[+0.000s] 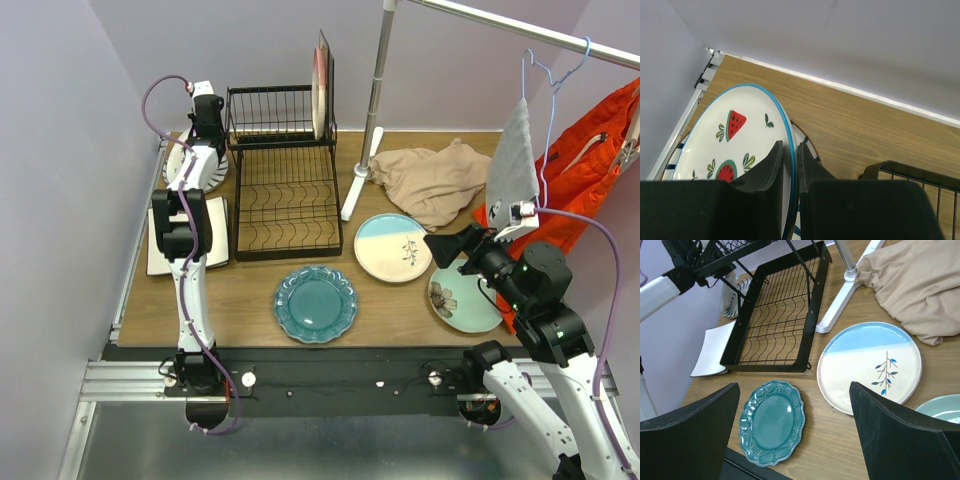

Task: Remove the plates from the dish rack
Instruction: Place the plate at the corner of the board.

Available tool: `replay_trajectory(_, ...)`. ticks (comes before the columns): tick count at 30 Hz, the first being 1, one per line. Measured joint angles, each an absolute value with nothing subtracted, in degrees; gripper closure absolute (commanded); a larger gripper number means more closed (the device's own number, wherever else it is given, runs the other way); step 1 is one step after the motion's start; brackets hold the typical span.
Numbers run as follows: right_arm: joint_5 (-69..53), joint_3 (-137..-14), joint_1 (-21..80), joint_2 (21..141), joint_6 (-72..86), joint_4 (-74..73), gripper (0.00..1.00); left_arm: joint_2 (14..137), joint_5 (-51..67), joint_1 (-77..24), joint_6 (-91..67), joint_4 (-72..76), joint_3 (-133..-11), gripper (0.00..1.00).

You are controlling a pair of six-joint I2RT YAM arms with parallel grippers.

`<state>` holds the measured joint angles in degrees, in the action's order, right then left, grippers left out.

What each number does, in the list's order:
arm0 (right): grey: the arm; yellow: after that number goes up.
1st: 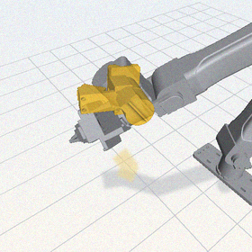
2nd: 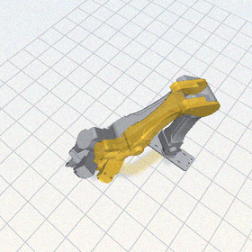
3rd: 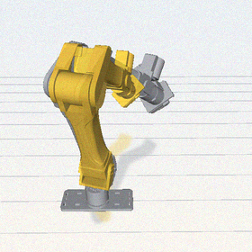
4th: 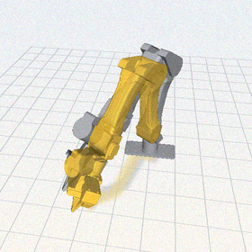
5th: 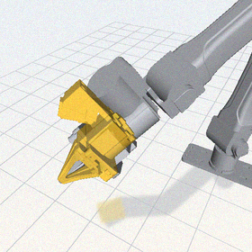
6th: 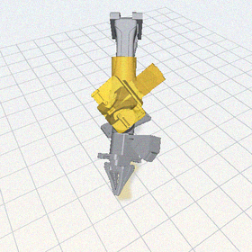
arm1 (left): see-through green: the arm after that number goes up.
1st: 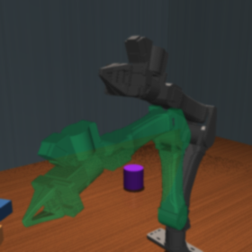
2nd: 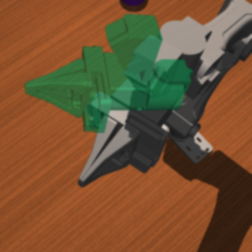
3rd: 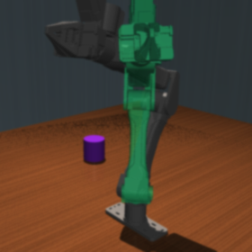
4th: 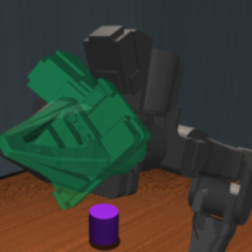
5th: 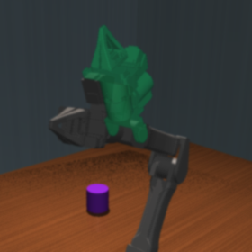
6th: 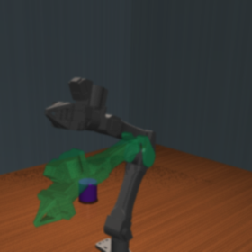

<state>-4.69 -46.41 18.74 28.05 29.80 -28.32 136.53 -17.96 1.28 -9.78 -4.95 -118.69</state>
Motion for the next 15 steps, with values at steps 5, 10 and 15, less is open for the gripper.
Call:
replay_trajectory(5,-4.69,-46.41,18.74,28.05,29.65,-28.32,0.01,136.53,-16.86,1.56,-11.09,-5.04,-118.69,0.8)
replay_trajectory(10,-4.69,-46.3,18.74,27.75,29.43,-28.29,0.01,136.53,-15.0,1.89,-12.43,-5.37,-118.63,0.8)
replay_trajectory(15,-4.69,-46.22,18.74,27.4,29.34,-28.27,0.01,136.51,-12.99,2.28,-14.17,-5.39,-118.52,0.8)
